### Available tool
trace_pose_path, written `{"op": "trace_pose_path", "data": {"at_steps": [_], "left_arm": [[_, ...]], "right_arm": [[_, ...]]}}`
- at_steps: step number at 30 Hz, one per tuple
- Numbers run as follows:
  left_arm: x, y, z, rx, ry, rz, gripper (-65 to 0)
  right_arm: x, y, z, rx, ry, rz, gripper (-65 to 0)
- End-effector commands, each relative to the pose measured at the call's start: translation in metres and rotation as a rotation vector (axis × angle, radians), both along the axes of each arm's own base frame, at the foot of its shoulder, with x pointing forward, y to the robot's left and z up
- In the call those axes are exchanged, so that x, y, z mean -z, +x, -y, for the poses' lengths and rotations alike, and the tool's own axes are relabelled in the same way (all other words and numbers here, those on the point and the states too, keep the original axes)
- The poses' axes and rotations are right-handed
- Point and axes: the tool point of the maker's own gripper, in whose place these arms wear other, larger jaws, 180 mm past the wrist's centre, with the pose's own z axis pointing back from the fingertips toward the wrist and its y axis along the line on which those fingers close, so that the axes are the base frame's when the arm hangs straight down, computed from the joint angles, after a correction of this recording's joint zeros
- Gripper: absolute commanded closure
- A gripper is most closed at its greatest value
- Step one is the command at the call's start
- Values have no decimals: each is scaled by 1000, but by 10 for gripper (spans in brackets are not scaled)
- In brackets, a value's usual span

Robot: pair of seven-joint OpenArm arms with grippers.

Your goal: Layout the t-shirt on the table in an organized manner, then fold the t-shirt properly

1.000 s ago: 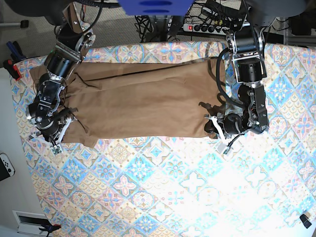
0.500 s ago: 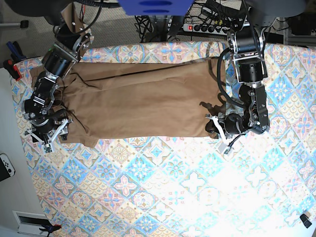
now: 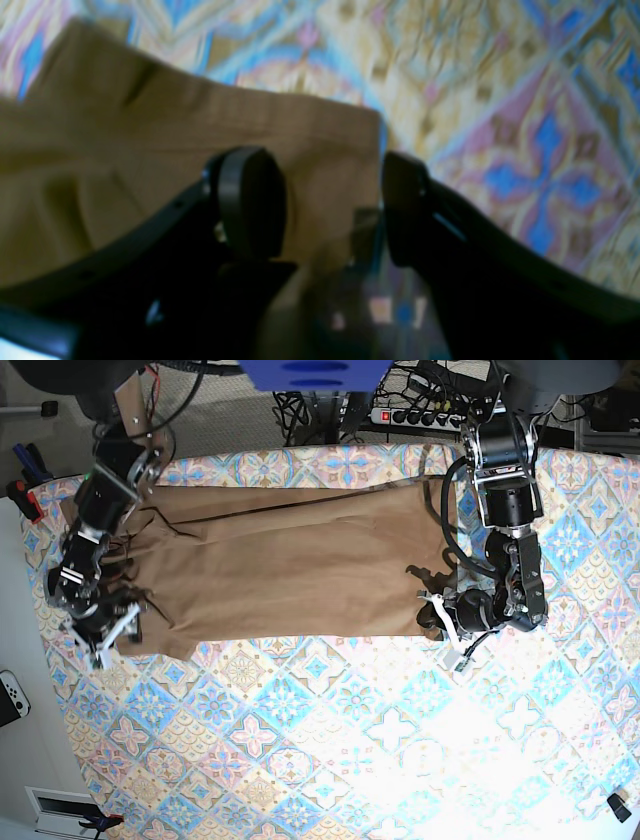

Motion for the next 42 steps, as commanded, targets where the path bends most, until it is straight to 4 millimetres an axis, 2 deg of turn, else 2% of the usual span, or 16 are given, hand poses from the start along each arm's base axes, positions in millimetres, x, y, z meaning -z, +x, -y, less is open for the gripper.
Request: {"op": "trace_pose_path", "data": {"at_steps": [1, 5, 18, 21, 22, 24, 29, 30, 33, 36, 38, 42], "left_arm": [[1, -1, -15, -2, 70, -23, 0], [0, -1, -24, -8, 86, -24, 0], [0, -1, -26, -10, 87, -22, 0], [0, -1, -26, -10, 88, -22, 0], [-1, -1, -32, -14, 98, -22, 0], [-1, -1, -35, -16, 104, -22, 0], [-1, -1, -36, -17, 105, -22, 0], [-1, -1, -36, -17, 105, -22, 0], [-1, -1, -36, -17, 105, -22, 0], [-8, 3, -36, -14, 112, 1, 0], [-16, 0, -35, -3, 127, 41, 0], [-50, -2, -28, 36, 184, 179, 0]], "right_arm": [[-23, 13, 12, 16, -14, 66, -319], [-9, 8, 7, 14, 17, 32, -313], [38, -10, -19, -6, 128, -66, -311], [45, -16, -16, -30, 75, -109, -310], [49, -19, -15, -44, 45, -135, -308], [54, -25, -10, -69, -16, -179, -264], [62, -36, -1, -97, -95, -243, 0], [62, -37, -1, -98, -100, -249, 0], [44, -27, 10, -86, -146, -204, 0], [0, -7, 30, -58, -246, -98, 0], [-7, -6, 24, -58, -262, -69, 0], [-18, -6, 11, -61, -289, -21, 0]]}}
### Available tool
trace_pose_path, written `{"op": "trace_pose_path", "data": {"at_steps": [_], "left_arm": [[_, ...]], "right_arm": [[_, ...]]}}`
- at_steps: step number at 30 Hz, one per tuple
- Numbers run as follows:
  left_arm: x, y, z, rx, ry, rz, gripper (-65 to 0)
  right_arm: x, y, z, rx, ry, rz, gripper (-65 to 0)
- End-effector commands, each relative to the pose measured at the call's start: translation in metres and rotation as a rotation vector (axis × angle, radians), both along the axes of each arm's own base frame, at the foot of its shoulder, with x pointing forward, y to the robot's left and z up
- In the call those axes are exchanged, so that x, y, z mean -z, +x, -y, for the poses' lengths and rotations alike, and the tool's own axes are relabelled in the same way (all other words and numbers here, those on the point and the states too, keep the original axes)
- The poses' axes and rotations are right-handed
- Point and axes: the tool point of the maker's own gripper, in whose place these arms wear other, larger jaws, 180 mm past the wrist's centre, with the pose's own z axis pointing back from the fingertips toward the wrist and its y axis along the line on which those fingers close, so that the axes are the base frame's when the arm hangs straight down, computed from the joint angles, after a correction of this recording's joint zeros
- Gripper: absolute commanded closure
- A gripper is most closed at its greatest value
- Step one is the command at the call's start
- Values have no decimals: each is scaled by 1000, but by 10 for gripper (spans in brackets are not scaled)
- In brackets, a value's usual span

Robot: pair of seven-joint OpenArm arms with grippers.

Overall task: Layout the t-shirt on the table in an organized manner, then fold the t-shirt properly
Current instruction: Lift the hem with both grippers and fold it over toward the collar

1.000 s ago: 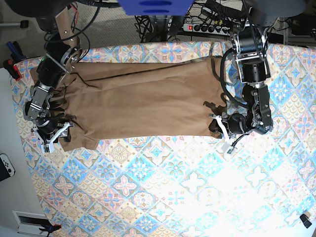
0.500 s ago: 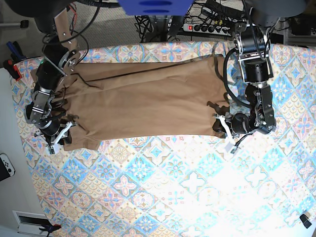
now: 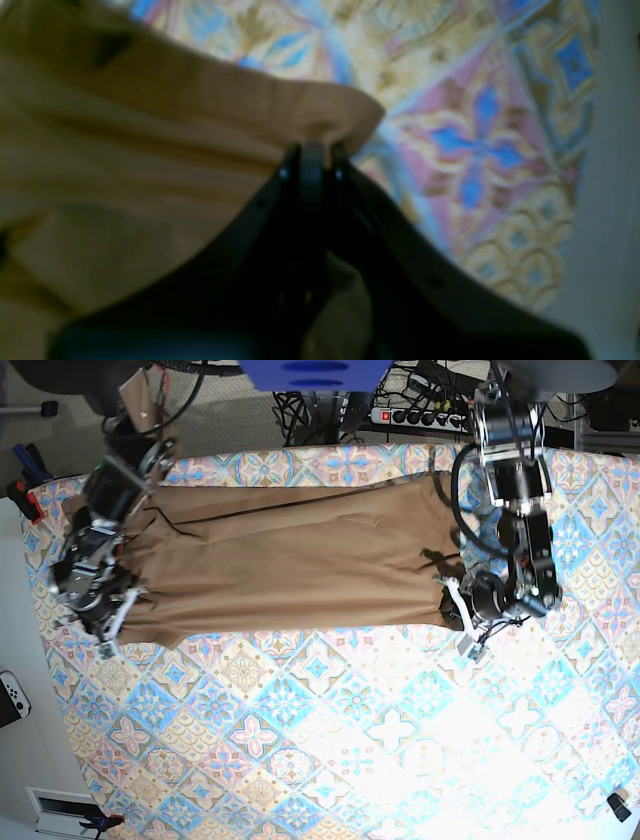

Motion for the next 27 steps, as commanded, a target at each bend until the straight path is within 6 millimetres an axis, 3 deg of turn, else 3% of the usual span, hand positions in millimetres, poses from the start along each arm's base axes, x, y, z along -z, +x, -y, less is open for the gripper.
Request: {"op": "trace_pose_path", "data": {"at_steps": [1, 8, 15, 27], "left_arm": [[-26, 16, -4, -2, 18, 90, 0], [-34, 2, -4, 16, 46, 125, 0], [-45, -11, -30, -72, 59, 163, 0], [-57, -45, -23, -20, 121, 201, 0]], "right_arm": [[-31, 20, 9, 4, -26, 93, 0], [-41, 11, 8, 6, -62, 126, 0], [-65, 1, 4, 44, -90, 211, 0], [-76, -26, -7, 73, -121, 249, 0]]}}
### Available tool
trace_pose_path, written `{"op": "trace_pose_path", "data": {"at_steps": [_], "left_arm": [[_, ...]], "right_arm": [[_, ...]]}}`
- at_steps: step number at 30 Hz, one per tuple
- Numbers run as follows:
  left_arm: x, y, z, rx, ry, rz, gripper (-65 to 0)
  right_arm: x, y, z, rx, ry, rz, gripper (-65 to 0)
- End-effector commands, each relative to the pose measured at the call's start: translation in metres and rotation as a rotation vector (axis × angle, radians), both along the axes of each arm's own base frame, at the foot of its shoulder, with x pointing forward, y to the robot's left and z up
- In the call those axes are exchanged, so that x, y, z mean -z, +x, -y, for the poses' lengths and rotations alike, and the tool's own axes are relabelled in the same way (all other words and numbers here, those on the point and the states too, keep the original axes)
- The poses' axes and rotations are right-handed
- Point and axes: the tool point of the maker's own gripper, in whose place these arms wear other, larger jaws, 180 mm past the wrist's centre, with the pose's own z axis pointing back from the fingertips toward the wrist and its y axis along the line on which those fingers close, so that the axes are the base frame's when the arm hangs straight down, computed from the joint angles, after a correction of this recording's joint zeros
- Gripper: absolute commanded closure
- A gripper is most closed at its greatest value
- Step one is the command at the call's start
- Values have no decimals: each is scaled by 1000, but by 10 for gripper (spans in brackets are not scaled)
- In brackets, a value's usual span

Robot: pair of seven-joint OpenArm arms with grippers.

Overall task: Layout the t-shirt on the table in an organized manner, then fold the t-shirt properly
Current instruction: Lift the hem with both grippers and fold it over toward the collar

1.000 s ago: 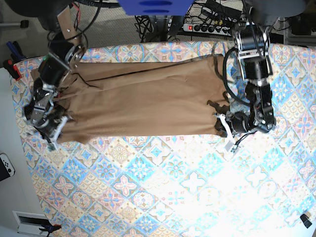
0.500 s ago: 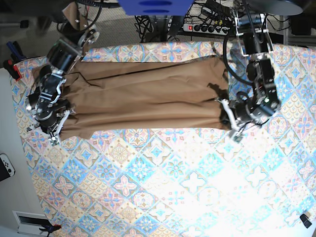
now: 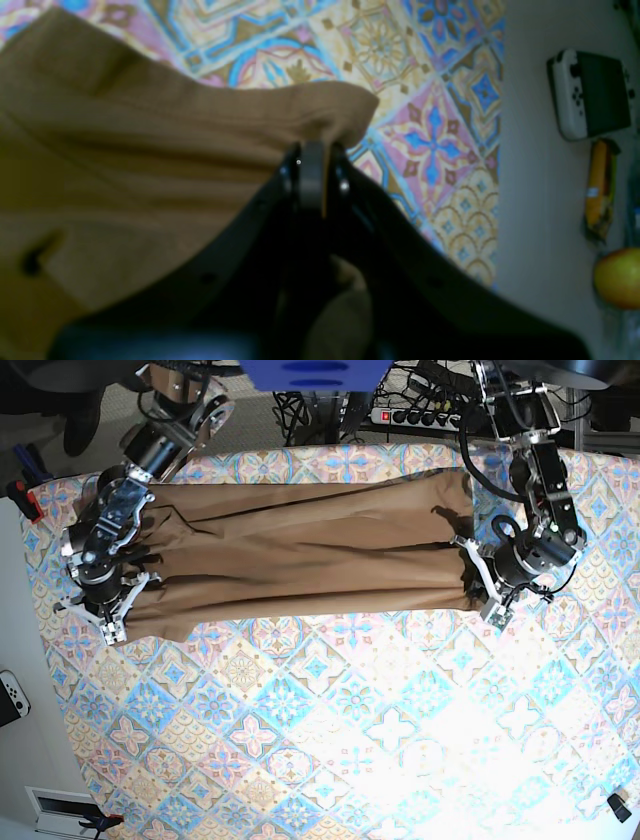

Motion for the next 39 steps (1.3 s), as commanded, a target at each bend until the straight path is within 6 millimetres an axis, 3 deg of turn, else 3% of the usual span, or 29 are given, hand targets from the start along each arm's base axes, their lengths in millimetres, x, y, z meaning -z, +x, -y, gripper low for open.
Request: {"op": "trace_pose_path", "data": {"at_steps": [1, 11, 15, 21, 39], "left_arm": [[-13, 3, -3, 3, 19, 41, 0], [0, -24, -1, 14, 31, -8, 0], [5, -33, -2, 13, 36, -30, 0], [-6, -45, 5, 41, 64, -5, 0], [14, -75, 6, 47, 63, -89, 0]], "right_arm": [[-24, 7, 11, 14, -39, 69, 0], [-35, -23, 4, 9, -10, 130, 0], [-32, -39, 16, 62, -7, 125, 0], [-35, -47, 27, 99, -18, 131, 0], [-9, -87, 21, 105, -21, 32, 0]]}}
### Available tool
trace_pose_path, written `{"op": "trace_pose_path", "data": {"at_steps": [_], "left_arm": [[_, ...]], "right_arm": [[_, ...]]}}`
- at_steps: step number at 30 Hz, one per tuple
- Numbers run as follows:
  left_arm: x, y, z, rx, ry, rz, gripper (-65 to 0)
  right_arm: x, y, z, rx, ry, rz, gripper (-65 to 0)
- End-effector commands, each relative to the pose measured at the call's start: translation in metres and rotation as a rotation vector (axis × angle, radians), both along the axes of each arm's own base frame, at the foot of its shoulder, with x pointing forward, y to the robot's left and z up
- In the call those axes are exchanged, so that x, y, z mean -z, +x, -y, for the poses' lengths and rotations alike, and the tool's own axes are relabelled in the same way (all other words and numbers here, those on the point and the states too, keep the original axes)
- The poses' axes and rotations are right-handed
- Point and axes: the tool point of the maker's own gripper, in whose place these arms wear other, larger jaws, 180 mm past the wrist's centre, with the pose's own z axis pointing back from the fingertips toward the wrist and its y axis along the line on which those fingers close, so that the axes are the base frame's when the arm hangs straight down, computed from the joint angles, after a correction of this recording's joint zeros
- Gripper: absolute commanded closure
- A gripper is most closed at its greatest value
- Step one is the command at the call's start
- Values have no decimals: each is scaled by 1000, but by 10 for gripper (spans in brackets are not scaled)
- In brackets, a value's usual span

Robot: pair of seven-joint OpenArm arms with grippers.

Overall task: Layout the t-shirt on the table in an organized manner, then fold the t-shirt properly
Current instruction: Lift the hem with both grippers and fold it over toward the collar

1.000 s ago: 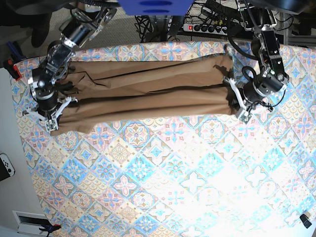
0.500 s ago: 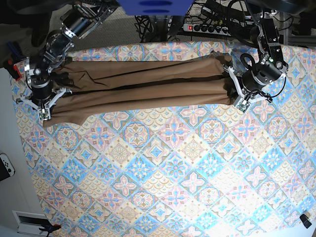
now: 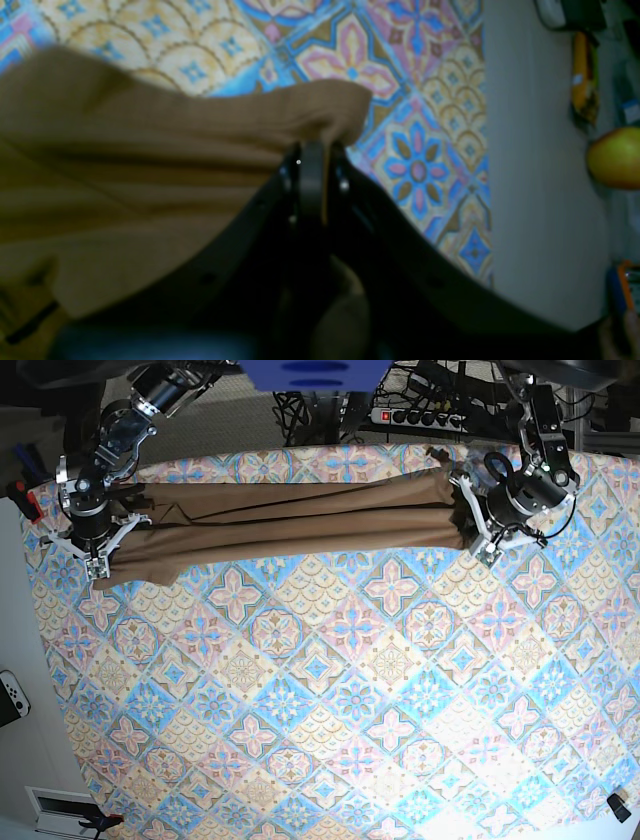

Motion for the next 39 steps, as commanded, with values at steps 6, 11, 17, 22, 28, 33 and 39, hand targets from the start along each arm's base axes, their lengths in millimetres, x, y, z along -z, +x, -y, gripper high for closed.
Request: {"op": "trace_pose_path", "data": {"at_steps": [6, 11, 17, 22, 28, 33, 39], "left_arm": [[-4, 0, -4, 0, 16, 15, 0], [6, -5, -6, 25, 95, -18, 0], [21, -10, -3, 13, 151, -58, 0], [29, -14, -6, -12, 178, -85, -3], [29, -14, 1, -15, 148, -80, -313], [23, -12, -4, -107, 63, -53, -354], [6, -6, -14, -201, -80, 10, -357]], "right_arm": [[-12, -1, 14, 35, -27, 37, 0], [4, -6, 14, 48, 8, 7, 0], [28, -11, 9, 51, 63, -36, 0], [30, -12, 9, 52, 66, -42, 0], [26, -20, 22, 98, 59, -33, -77], [29, -22, 21, 97, 58, -42, -207], [29, -23, 22, 97, 57, -45, -241]]}}
